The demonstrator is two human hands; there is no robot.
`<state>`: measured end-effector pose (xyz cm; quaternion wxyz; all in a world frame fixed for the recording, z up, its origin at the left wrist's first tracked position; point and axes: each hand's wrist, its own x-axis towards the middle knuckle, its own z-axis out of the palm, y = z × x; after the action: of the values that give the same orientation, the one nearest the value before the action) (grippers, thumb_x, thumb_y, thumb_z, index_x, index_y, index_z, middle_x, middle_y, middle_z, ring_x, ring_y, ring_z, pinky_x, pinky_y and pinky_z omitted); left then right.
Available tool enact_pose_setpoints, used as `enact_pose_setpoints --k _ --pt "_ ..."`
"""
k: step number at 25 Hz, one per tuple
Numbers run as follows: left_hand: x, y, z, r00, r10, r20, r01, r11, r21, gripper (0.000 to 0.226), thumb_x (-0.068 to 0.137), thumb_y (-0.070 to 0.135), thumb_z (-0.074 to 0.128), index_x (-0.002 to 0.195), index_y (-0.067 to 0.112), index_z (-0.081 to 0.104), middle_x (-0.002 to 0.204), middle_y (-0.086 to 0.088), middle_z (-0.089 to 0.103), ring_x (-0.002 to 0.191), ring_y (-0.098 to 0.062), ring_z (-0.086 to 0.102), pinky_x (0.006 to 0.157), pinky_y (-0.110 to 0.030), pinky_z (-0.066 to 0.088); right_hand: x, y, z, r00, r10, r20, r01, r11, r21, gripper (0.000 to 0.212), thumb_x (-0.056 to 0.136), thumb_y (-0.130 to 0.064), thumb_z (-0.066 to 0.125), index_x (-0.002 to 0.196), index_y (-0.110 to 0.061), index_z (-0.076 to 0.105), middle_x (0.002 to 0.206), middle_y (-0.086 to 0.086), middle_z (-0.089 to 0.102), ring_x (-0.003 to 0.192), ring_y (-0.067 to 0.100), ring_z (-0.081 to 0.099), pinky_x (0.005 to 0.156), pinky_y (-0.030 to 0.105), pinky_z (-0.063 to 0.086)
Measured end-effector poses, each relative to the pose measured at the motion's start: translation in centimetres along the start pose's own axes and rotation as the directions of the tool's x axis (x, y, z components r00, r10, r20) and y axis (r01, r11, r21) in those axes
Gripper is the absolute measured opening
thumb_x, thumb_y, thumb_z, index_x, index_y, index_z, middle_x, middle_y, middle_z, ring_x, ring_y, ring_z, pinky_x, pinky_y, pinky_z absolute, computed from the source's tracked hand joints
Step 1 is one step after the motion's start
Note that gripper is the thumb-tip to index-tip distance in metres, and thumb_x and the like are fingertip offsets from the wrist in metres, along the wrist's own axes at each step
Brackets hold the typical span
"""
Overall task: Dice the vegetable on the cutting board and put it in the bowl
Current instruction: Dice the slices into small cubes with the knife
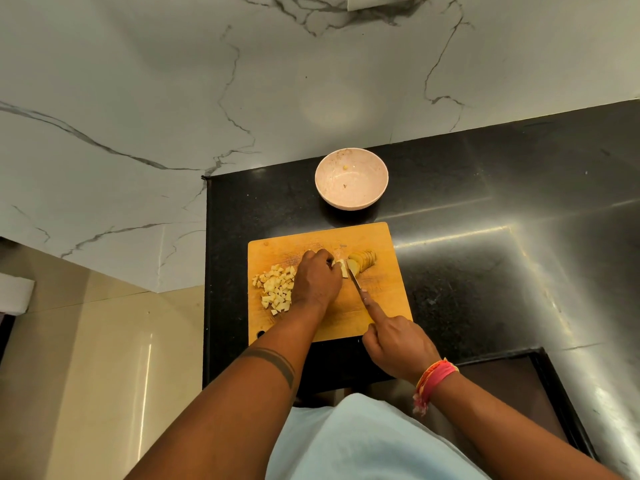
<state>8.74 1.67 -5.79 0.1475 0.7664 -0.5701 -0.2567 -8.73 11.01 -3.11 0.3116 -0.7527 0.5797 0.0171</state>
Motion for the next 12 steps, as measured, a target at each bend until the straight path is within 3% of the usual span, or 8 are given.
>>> enact_pose_setpoints --k 5,7,9,12 --pt "0.3 0.0 -0.3 0.999 -0.029 -0.031 0.031 0.997 0.075 0.024 0.102 0.017 0.053 0.122 0.016 0.066 0.123 -0.006 0.058 0.109 -0.021 0.055 0.087 -0.03 0.049 0.6 -0.5 -0.2 1.0 0.015 -0.002 -0.015 0.999 0.031 0.07 0.101 -0.036 0.036 0.162 -0.032 0.0 0.064 -0.001 0.055 0.056 0.017 0.056 0.055 0.04 0.051" --pt "0.1 -0.4 -0.8 0.997 0.002 -0.08 0.016 0.976 0.219 0.03 0.101 0.016 0.051 0.129 0.018 0.061 0.128 -0.006 0.053 0.114 -0.023 0.05 0.092 -0.034 0.05 0.8 -0.7 0.0 1.0 0.029 0.006 -0.029 0.999 0.031 0.071 0.101 -0.036 0.036 0.162 -0.032 0.0 0.066 -0.001 0.056 0.057 0.017 0.056 0.055 0.04 0.049" --pt "0.0 -0.6 -1.1 0.987 0.101 -0.123 -0.047 0.926 0.374 0.031 0.099 0.02 0.052 0.129 0.02 0.062 0.127 -0.006 0.051 0.111 -0.024 0.047 0.093 -0.036 0.046 1.2 -1.2 0.2 0.999 0.046 0.007 -0.046 0.998 0.04 0.071 0.101 -0.036 0.036 0.162 -0.03 0.001 0.067 -0.001 0.056 0.058 0.016 0.055 0.053 0.037 0.046" --pt "-0.5 0.9 -0.4 0.988 0.133 -0.076 -0.097 0.927 0.362 0.032 0.101 0.032 0.05 0.126 0.017 0.062 0.123 -0.007 0.056 0.11 -0.025 0.051 0.092 -0.039 0.046 1.5 -1.8 0.4 0.998 0.062 -0.001 -0.062 0.995 0.075 0.07 0.101 -0.035 0.036 0.162 -0.029 0.002 0.067 0.0 0.055 0.059 0.017 0.055 0.055 0.037 0.046"
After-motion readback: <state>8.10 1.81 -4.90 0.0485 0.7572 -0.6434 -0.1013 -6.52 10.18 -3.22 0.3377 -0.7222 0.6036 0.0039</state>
